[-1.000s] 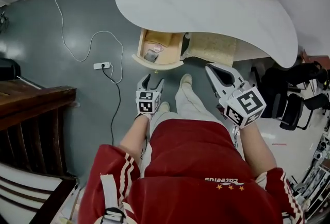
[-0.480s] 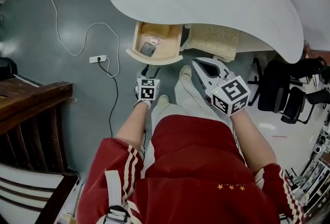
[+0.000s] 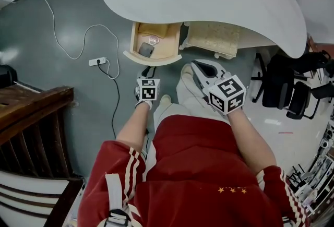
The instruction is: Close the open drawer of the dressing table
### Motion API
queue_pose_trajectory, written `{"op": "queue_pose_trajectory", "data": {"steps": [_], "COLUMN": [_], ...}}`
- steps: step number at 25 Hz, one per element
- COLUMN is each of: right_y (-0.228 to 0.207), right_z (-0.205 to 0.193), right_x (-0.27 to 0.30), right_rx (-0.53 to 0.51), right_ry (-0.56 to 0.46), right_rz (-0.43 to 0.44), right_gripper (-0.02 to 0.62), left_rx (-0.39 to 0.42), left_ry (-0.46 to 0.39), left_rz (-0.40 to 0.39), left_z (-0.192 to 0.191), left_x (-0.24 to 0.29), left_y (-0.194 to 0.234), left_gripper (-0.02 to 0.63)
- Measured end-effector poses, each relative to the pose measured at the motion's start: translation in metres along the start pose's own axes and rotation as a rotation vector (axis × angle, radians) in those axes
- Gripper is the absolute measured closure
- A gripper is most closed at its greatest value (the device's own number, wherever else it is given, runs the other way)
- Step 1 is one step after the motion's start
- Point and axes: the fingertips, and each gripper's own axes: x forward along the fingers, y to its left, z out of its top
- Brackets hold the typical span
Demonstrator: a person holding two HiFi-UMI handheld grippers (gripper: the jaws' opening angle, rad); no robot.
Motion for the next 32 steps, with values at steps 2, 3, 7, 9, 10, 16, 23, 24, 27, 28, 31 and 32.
{"op": "queue_pose_trajectory", "data": {"steps": [2, 3, 7, 9, 10, 16, 23, 24, 27, 28, 31, 32], "right_y": [-0.002, -0.003, -0.007, -0.01, -0.012, -0.028, -0.039, -0.04, -0.045, -0.047, -0.051, -0.052], "right_z": [0.0, -0.001, -0.003, -0.006, -0.007, -0.008, -0.008, -0.008, -0.009, -0.01, -0.01, -0.009], "right_x": [0.0, 0.0, 0.004, 0.005, 0.006, 0.004, 0.002, 0.002, 0.001, 0.001, 0.0, 0.0], "right_rx": [0.013, 0.016, 0.009, 0.009, 0.012, 0.042, 0.053, 0.057, 0.067, 0.068, 0.069, 0.069], "right_ry": [0.0, 0.001, 0.013, 0.017, 0.018, 0.015, 0.017, 0.018, 0.02, 0.02, 0.021, 0.02], "right_rz": [0.004, 0.004, 0.005, 0.003, 0.0, -0.023, -0.037, -0.037, -0.035, -0.035, -0.039, -0.04], "right_gripper": [0.597, 0.597, 0.594, 0.594, 0.594, 0.594, 0.594, 0.594, 0.594, 0.594, 0.594, 0.594], "left_rx": [0.0, 0.002, 0.018, 0.023, 0.024, 0.018, 0.018, 0.019, 0.022, 0.019, 0.015, 0.017], "left_ry": [0.007, 0.011, 0.023, 0.015, 0.01, 0.006, -0.005, -0.009, -0.017, -0.012, -0.016, -0.024], "left_rz": [-0.003, -0.004, 0.01, 0.018, 0.022, 0.019, 0.039, 0.041, 0.043, 0.044, 0.049, 0.051], "left_z": [0.0, 0.0, -0.004, -0.003, -0.002, 0.009, 0.028, 0.032, 0.041, 0.043, 0.051, 0.054], "left_x": [0.001, 0.001, 0.009, 0.01, 0.01, 0.018, 0.03, 0.031, 0.039, 0.041, 0.047, 0.048], "left_y": [0.0, 0.0, 0.002, 0.002, 0.003, 0.005, 0.011, 0.012, 0.014, 0.014, 0.016, 0.017], "left_gripper": [0.5, 0.5, 0.503, 0.503, 0.504, 0.505, 0.505, 0.505, 0.505, 0.505, 0.505, 0.505]}}
